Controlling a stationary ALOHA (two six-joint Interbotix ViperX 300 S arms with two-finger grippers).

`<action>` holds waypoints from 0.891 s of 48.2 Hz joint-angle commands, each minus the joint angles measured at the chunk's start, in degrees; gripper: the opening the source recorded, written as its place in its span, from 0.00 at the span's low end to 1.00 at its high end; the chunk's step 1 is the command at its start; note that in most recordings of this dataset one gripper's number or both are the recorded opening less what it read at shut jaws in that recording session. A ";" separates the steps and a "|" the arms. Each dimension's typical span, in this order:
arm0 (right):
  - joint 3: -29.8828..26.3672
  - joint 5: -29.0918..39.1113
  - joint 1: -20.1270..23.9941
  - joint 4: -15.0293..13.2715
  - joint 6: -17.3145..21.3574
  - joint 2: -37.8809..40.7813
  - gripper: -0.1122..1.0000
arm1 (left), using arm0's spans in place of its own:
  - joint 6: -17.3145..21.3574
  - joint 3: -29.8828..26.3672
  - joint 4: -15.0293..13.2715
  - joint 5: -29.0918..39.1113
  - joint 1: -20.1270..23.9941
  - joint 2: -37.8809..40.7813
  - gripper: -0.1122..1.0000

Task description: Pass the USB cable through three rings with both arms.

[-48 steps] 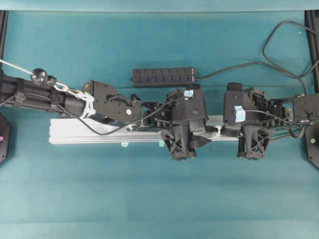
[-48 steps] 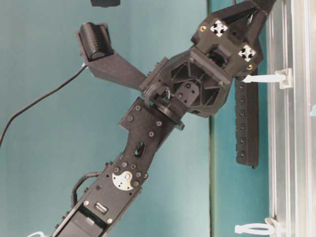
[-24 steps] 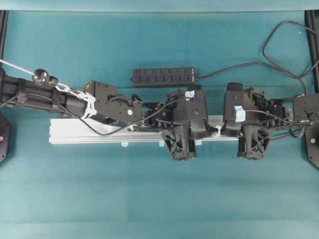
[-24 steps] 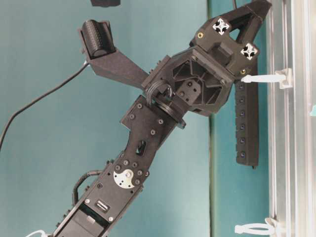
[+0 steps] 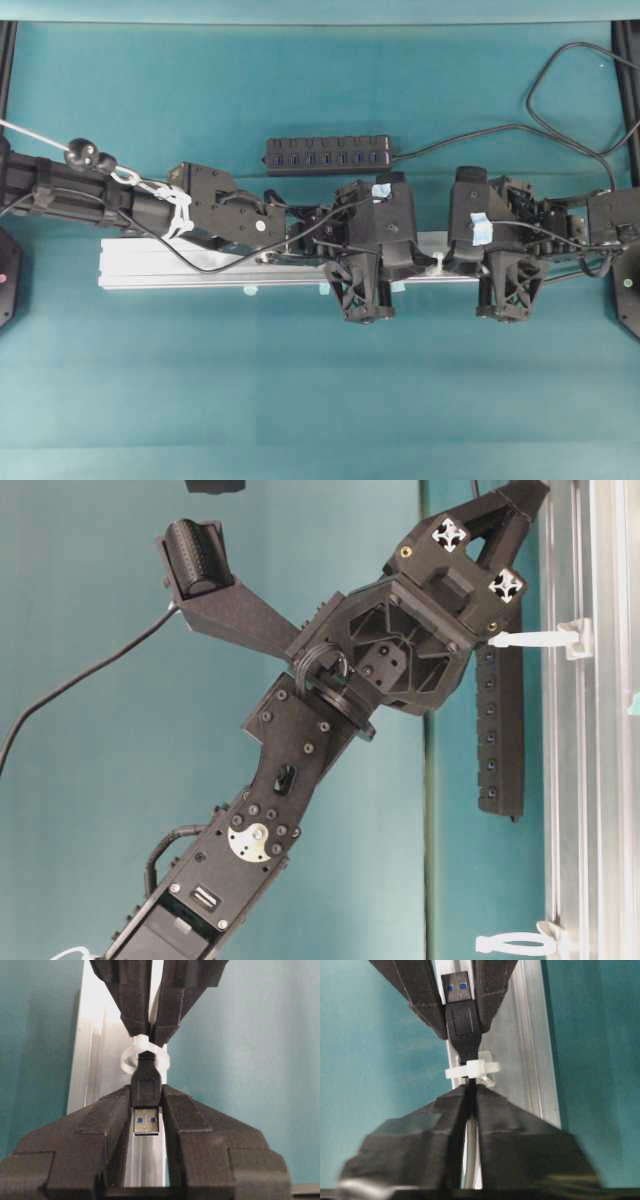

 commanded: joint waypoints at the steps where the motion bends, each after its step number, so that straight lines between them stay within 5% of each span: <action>1: -0.44 0.88 0.00 0.09 0.97 -0.26 0.09 | 0.18 -0.44 0.09 0.79 -0.09 -1.85 0.30; 8: -0.44 1.67 -0.09 0.09 1.58 -0.44 0.28 | 0.26 -0.26 0.09 3.16 -0.09 -2.72 0.30; 19: -1.14 2.11 -0.18 -0.53 1.58 -3.52 0.85 | 3.87 0.09 0.18 6.15 -0.44 -4.92 0.30; 43: -3.43 1.67 -0.97 -1.14 1.58 -6.33 0.80 | 4.75 4.22 0.26 7.03 -0.26 -9.76 0.30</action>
